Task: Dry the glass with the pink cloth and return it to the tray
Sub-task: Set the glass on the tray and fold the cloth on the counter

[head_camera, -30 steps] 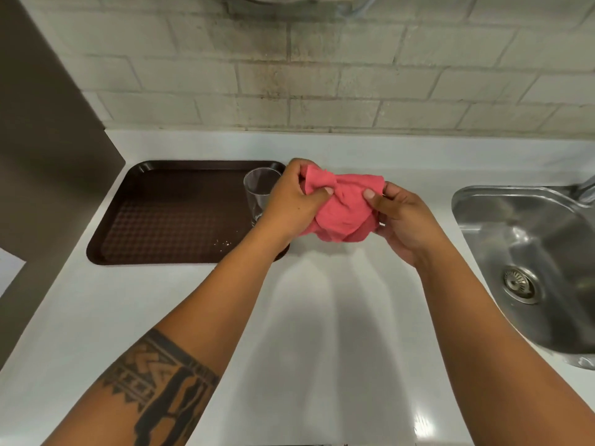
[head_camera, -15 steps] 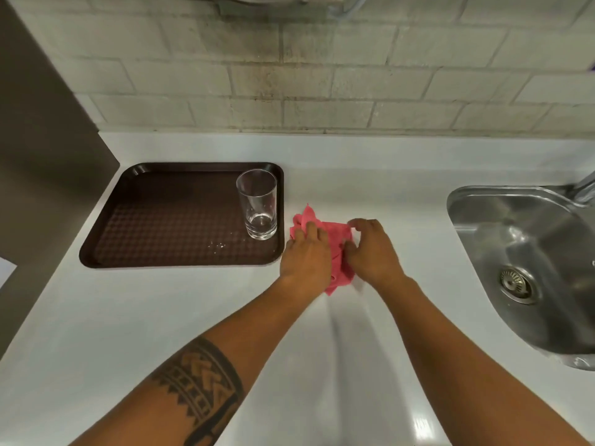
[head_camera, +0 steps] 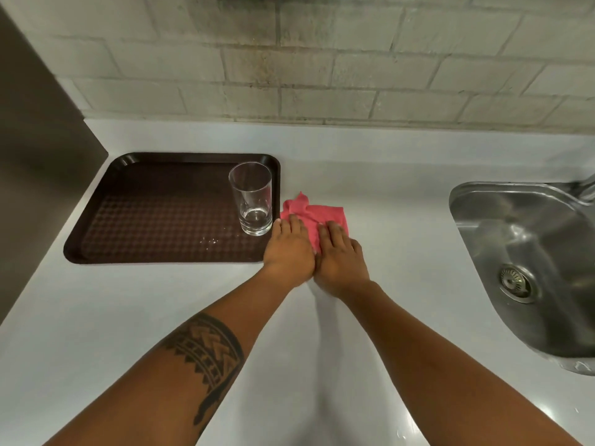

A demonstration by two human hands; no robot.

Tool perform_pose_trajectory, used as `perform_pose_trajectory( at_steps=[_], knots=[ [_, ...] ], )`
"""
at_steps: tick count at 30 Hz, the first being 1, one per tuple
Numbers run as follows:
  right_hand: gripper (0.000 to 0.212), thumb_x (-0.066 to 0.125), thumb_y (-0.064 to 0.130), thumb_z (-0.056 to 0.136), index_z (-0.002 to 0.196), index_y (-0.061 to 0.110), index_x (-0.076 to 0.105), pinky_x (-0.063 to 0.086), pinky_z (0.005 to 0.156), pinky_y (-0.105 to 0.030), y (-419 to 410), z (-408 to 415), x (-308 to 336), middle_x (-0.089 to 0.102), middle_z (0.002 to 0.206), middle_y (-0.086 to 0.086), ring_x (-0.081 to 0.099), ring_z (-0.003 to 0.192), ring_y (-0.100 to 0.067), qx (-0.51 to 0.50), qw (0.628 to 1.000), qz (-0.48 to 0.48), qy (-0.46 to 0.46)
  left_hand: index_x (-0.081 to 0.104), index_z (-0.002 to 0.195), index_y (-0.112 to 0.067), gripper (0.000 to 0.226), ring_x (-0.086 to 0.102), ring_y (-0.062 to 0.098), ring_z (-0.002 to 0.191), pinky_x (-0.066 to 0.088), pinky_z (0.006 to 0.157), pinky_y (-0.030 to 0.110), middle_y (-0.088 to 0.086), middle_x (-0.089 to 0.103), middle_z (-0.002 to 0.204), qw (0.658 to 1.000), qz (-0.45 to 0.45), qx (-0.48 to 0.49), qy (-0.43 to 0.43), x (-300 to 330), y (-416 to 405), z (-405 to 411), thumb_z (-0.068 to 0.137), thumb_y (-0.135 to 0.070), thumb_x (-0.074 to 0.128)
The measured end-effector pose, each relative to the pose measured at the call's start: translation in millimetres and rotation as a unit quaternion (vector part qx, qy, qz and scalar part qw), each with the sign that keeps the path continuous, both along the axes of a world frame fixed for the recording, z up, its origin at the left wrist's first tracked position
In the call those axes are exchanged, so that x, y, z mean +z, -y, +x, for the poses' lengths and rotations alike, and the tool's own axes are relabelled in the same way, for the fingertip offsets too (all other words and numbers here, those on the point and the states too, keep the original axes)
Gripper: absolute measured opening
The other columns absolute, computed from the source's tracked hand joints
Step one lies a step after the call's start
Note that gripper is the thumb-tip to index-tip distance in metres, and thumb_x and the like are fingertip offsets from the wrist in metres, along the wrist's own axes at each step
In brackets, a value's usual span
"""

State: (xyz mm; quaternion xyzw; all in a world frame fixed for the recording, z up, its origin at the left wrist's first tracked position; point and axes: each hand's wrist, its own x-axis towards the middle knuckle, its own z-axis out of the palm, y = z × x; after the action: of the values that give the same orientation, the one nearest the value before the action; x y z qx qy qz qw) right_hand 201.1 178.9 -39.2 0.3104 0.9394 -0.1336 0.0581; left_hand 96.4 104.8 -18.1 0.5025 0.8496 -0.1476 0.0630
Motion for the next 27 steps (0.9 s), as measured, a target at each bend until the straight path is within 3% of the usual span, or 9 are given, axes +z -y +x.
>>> perform_pose_trajectory(
  at_steps=[10,14,20,27],
  knots=[
    [0.093,0.049,0.054,0.099,0.168,0.013,0.002,0.014,0.129,-0.047,-57,-55,4,0.005,0.177,-0.015,0.006,0.164,-0.030,-0.001,1.000,0.000,0.009,0.017,0.166,0.008,0.065,0.026,0.048,0.161,0.026,0.129,0.048,0.035,0.020,0.174,0.998,-0.030,0.059,-0.001,9,-63,-38,0.112,-0.023,0.032],
    [0.097,0.055,0.055,0.097,0.168,0.013,0.005,0.016,0.129,-0.048,-79,-76,2,0.008,0.177,-0.014,0.010,0.164,-0.031,0.000,1.000,0.005,0.009,0.015,0.167,0.007,0.068,0.028,0.044,0.161,0.026,0.129,0.046,0.033,0.020,0.175,0.996,-0.023,0.080,0.019,9,-83,-55,0.111,-0.023,0.039],
    [0.087,0.047,0.047,0.102,0.169,0.017,0.000,0.013,0.129,-0.047,-108,-103,1,0.002,0.178,-0.010,0.006,0.165,-0.027,0.006,0.999,0.008,0.038,0.007,0.169,0.006,0.065,0.017,0.038,0.166,0.019,0.133,0.043,0.027,0.009,0.179,0.991,-0.006,0.125,0.044,4,-110,-78,0.114,-0.021,0.028],
    [0.085,0.045,0.044,0.103,0.169,0.019,-0.002,0.011,0.129,-0.047,-123,-119,3,-0.001,0.179,-0.008,0.002,0.165,-0.025,0.004,0.999,0.011,0.047,0.008,0.170,0.002,0.067,0.018,0.036,0.166,0.020,0.132,0.043,0.023,0.010,0.180,0.987,0.025,0.147,0.058,0,-126,-94,0.114,-0.025,0.032]
  ],
)
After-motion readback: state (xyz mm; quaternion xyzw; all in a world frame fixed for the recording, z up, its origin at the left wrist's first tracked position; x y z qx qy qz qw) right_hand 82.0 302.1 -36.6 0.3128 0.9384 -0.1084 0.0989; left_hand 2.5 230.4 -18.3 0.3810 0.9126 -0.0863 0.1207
